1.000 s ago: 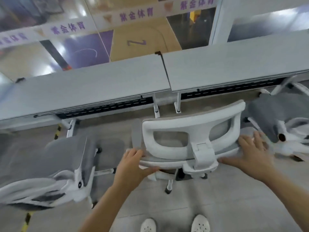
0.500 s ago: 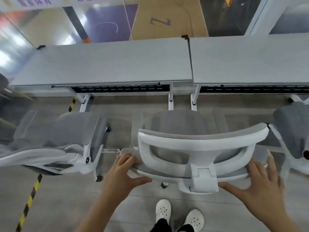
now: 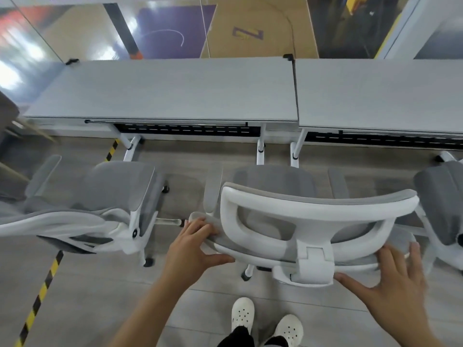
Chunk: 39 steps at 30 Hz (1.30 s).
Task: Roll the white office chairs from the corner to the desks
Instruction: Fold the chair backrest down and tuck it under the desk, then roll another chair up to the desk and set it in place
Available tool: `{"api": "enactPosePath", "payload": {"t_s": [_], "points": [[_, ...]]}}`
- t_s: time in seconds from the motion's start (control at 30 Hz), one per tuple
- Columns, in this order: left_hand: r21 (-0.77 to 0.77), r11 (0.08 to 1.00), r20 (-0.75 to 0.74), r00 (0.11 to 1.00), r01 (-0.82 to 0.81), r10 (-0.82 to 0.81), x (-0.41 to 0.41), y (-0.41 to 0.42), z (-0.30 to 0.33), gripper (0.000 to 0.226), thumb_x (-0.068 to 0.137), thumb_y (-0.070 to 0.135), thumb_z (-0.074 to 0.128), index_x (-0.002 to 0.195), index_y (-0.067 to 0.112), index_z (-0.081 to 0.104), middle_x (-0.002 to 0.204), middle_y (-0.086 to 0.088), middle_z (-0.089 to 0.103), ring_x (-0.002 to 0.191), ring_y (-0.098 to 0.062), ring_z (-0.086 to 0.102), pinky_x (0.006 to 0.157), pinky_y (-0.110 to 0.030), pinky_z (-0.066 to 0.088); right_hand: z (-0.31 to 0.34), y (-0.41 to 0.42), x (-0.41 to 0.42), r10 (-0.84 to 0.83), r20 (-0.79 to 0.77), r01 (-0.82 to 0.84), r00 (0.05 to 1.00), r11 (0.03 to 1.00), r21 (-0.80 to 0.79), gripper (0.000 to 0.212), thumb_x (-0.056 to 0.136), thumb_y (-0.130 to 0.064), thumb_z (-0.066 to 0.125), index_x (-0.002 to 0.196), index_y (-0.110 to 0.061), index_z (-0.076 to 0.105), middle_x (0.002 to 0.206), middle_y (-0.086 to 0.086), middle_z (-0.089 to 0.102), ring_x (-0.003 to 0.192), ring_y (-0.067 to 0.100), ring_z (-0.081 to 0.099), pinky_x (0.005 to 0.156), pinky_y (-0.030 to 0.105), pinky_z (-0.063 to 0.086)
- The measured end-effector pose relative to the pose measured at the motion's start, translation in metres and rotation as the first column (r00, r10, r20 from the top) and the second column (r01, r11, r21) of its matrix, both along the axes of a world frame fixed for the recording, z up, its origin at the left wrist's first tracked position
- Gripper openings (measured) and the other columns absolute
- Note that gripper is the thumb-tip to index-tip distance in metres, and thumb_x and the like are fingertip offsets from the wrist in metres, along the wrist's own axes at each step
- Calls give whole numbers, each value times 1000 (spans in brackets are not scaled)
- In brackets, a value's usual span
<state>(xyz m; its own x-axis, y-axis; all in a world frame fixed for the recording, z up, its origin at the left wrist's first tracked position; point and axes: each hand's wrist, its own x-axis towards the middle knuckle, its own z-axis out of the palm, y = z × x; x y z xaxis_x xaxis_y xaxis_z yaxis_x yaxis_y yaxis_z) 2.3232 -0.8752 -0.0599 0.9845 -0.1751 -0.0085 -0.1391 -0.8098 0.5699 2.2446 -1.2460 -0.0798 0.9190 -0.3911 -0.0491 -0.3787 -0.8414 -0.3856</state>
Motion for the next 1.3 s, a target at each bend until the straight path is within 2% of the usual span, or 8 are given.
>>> {"api": "enactPosePath", "payload": {"t_s": [0.37, 0.47, 0.53, 0.67, 0.8, 1.0, 1.17, 1.3], "points": [[9, 999, 2, 999, 32, -32, 1, 2, -6, 68, 57, 87, 54, 103, 37, 58, 115, 32, 46, 112, 7, 36, 85, -21, 39, -6, -4, 1, 44, 110, -51, 993, 996, 68, 105, 56, -95, 44, 130, -21, 42, 141, -2, 43, 151, 25, -4, 117, 55, 11], [-48, 996, -48, 996, 73, -75, 2, 2, 4, 56, 64, 74, 66, 107, 40, 57, 116, 33, 46, 109, 3, 45, 80, -17, 41, -3, -15, -6, 66, 123, -78, 990, 992, 97, 99, 62, -89, 46, 137, -24, 41, 151, -2, 37, 152, 22, 1, 117, 57, 16], [-132, 990, -47, 997, 50, -57, -3, 1, 13, 51, 67, 62, 71, 109, 34, 61, 118, 27, 51, 113, -4, 51, 91, -26, 46, 2, -25, -13, 68, 126, -85, 990, 987, 138, 89, 66, -88, 46, 137, -35, 39, 155, -2, 31, 151, 20, 8, 116, 58, 20], [-132, 989, 196, 977, -62, 87, -31, -22, 44, 36, 83, 53, 63, 106, 26, 64, 118, 16, 56, 119, -14, 51, 101, -33, 42, 9, -56, -40, 20, 134, -55, 991, 964, 259, 87, 71, -72, 64, 145, -49, 25, 161, -9, 15, 151, 16, 5, 118, 56, 19], [-92, 989, 507, 860, 119, -57, -63, -116, 90, 28, 86, 30, 59, 99, 6, 68, 110, -3, 63, 112, -20, 55, 101, -31, 41, 11, -104, -76, 35, 138, -73, 990, 957, 280, 94, 70, -82, 55, 150, -46, 19, 163, -14, 7, 150, 8, -5, 121, 50, 13], [-121, 918, 318, 891, 378, -324, -100, -318, 107, 37, 84, 46, 58, 117, 29, 61, 132, 13, 48, 128, -2, 39, 104, -8, 22, 11, -226, -148, -31, 218, -34, 975, 958, 285, 96, 66, -91, 45, 148, -48, 22, 161, -13, 12, 151, 12, 5, 119, 51, 20], [-147, 842, 115, 855, 519, -507, -140, -457, 67, 58, 76, 68, 52, 130, 49, 44, 144, 28, 27, 136, 5, 23, 111, -27, 25, 7, -335, -216, -231, 210, 153, 950, 931, 331, 95, 69, -84, 54, 149, -46, 21, 161, -15, 11, 149, 11, 6, 119, 45, 17], [-100, 771, 15, 776, 628, -630, -153, -532, 45, 65, 73, 74, 50, 133, 56, 35, 144, 35, 17, 137, 10, 16, 115, -29, 23, 21, -414, -254, -377, 203, 290, 904, 887, 359, 88, 70, -73, 61, 144, -55, 18, 158, -21, 9, 147, 8, 7, 119, 46, 19]]}}
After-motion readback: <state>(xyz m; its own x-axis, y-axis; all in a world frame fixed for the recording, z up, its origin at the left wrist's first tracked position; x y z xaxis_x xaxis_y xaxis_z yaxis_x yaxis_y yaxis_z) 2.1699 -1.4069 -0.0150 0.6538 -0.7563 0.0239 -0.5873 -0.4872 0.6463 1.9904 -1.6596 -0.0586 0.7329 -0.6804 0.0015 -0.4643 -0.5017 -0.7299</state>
